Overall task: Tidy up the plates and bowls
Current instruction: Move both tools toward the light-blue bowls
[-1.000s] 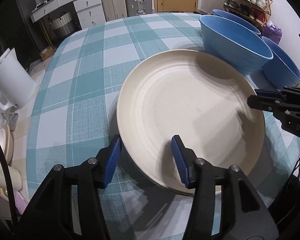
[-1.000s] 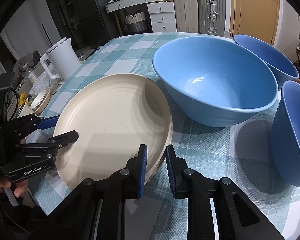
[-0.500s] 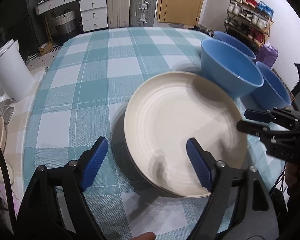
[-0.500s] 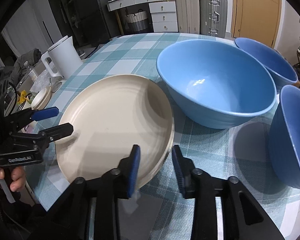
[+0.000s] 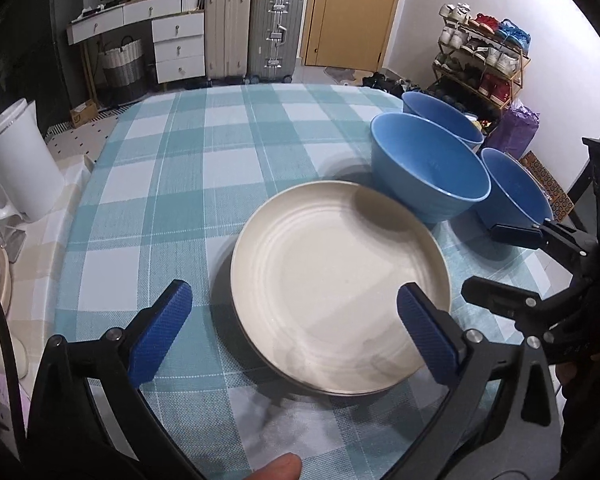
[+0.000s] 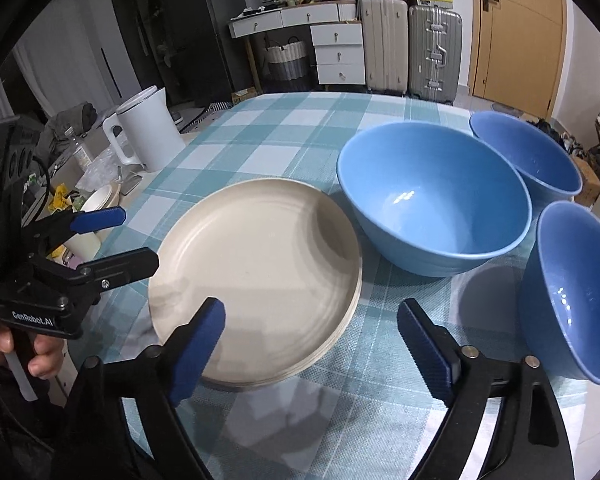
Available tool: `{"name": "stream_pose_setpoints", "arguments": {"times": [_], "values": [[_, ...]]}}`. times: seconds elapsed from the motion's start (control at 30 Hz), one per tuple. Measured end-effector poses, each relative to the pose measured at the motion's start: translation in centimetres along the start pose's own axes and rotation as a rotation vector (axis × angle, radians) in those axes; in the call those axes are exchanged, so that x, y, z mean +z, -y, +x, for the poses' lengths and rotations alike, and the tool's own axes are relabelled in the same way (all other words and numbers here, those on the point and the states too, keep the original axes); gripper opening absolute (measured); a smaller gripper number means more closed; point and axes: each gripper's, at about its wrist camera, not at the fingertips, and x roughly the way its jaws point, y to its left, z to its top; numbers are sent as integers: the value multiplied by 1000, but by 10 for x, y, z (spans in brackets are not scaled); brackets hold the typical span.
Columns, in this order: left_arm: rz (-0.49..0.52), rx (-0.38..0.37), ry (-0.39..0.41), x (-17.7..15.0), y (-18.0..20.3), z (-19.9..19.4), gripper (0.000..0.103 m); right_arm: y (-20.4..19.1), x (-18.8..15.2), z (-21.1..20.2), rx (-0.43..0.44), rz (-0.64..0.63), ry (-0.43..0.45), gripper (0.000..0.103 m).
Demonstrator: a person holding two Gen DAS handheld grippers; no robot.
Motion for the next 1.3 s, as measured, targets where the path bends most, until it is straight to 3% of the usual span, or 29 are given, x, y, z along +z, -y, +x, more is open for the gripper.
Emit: {"name": "stream_pose_setpoints", "arguments": {"times": [0.3, 0.7, 1.3], "values": [[-9, -29, 16, 16, 14, -11, 102, 6, 6, -38, -24, 0, 73, 99], [15, -50, 39, 68, 48, -7, 102, 59, 34, -91, -100, 31, 187, 101], [77, -65, 5, 148, 94, 46, 102, 157, 71, -91, -187, 126, 205, 101]]}}
